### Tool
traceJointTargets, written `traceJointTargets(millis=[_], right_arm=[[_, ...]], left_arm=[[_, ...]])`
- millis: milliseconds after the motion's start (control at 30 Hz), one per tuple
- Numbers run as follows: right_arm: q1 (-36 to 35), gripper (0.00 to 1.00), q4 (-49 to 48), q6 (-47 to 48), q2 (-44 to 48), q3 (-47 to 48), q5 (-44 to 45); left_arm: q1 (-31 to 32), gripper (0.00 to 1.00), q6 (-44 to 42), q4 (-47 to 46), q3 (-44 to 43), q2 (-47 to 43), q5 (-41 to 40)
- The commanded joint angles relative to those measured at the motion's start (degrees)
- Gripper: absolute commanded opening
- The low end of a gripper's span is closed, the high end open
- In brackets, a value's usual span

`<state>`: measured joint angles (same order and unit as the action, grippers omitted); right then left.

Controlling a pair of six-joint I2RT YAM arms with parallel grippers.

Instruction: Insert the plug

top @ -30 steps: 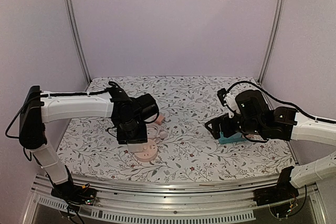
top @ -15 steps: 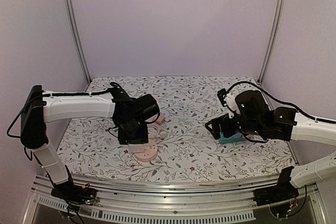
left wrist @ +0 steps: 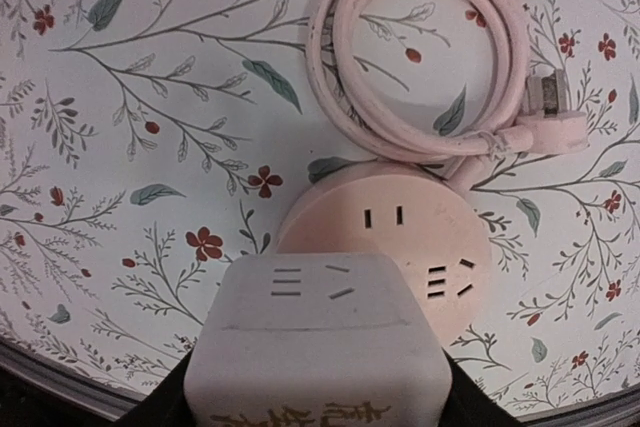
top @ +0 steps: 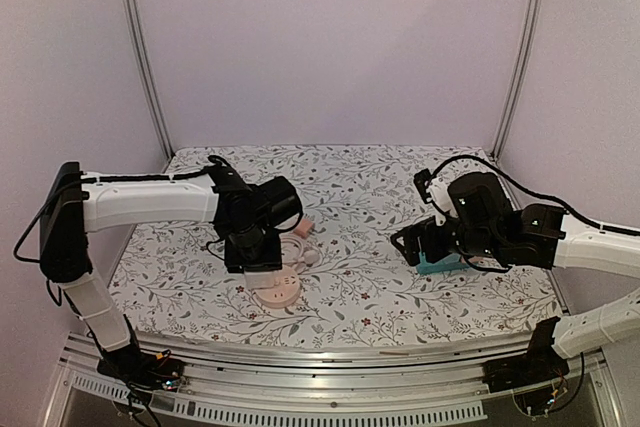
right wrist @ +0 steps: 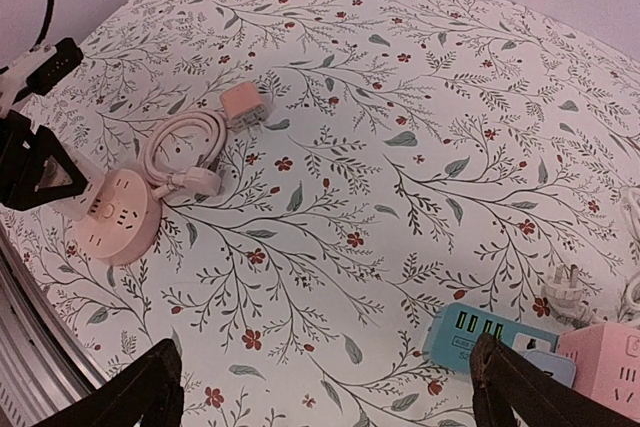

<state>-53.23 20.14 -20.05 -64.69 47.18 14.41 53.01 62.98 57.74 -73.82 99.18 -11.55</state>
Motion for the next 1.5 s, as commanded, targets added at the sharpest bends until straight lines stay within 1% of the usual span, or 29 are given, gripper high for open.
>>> traceJointTargets(millis=[0, 333, 667, 1100, 1333, 1467], right_arm=[[0.18, 0.99, -0.20, 0.54, 0.51, -0.51, -0.28], [0.18, 0.99, -0.24, 0.54, 0.53, -0.43, -0.57], [0.16, 0.99, -0.12, 0.61, 0.69, -0.51, -0.62], [0.18, 0.99, -0.12, 0.67, 0.62, -0.48, -0.62], [0.15, 0.99, -0.10, 0.71, 0.44, -0.42, -0.70], [0.18, 0.99, -0.10, 0.70, 0.64, -0.42, -0.64]], left_arm=[[-0.72, 0.00, -0.41, 0.14, 0.48, 0.75, -0.37], [-0.29, 0.00, 0.16, 0.17, 1.46, -0.29, 0.93], [1.42, 0.00, 1.11, -0.24, 1.49, -0.15, 2.10], [2.80, 0.00, 2.76, 2.07, 1.04, -3.32, -1.40], [2.80, 0.00, 2.34, 0.67, 0.97, -0.04, 0.45], [2.80, 0.00, 2.40, -0.28, 1.13, 0.41, 0.58]])
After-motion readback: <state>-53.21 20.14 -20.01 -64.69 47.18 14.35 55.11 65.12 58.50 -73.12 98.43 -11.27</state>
